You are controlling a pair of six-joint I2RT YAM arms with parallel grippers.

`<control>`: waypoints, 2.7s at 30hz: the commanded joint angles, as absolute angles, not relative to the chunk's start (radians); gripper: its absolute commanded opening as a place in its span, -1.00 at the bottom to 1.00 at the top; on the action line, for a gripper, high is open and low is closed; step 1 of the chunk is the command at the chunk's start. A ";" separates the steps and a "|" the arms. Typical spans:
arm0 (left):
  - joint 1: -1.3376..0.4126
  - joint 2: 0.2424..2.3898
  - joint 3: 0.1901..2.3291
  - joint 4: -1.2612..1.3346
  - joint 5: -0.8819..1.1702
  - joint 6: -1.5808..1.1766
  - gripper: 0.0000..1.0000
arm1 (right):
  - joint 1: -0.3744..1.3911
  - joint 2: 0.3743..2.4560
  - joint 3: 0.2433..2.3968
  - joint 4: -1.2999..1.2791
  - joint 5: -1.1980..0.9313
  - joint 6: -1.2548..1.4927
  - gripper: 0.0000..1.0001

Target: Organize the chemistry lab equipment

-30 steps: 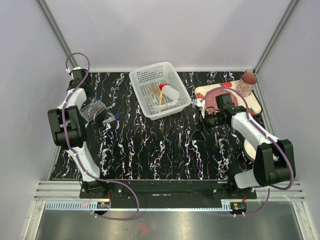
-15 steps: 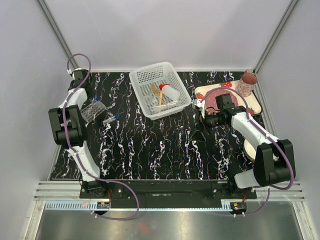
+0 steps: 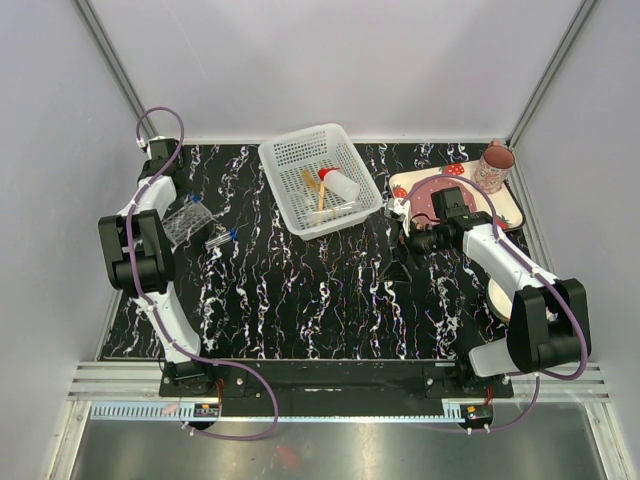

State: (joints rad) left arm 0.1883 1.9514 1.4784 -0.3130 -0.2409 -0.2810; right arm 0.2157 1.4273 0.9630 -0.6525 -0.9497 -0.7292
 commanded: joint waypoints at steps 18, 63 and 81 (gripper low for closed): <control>0.189 1.523 1.272 -0.273 0.068 -0.209 0.88 | 0.213 1.402 1.005 -0.658 -0.930 -0.756 1.00; -0.172 1.907 1.385 -0.706 -0.253 0.081 -0.04 | 0.215 1.424 1.006 -0.664 -0.917 -0.761 0.99; -0.144 1.948 1.397 -0.706 -0.219 0.083 -0.07 | 0.215 1.425 1.006 -0.667 -0.919 -0.762 0.99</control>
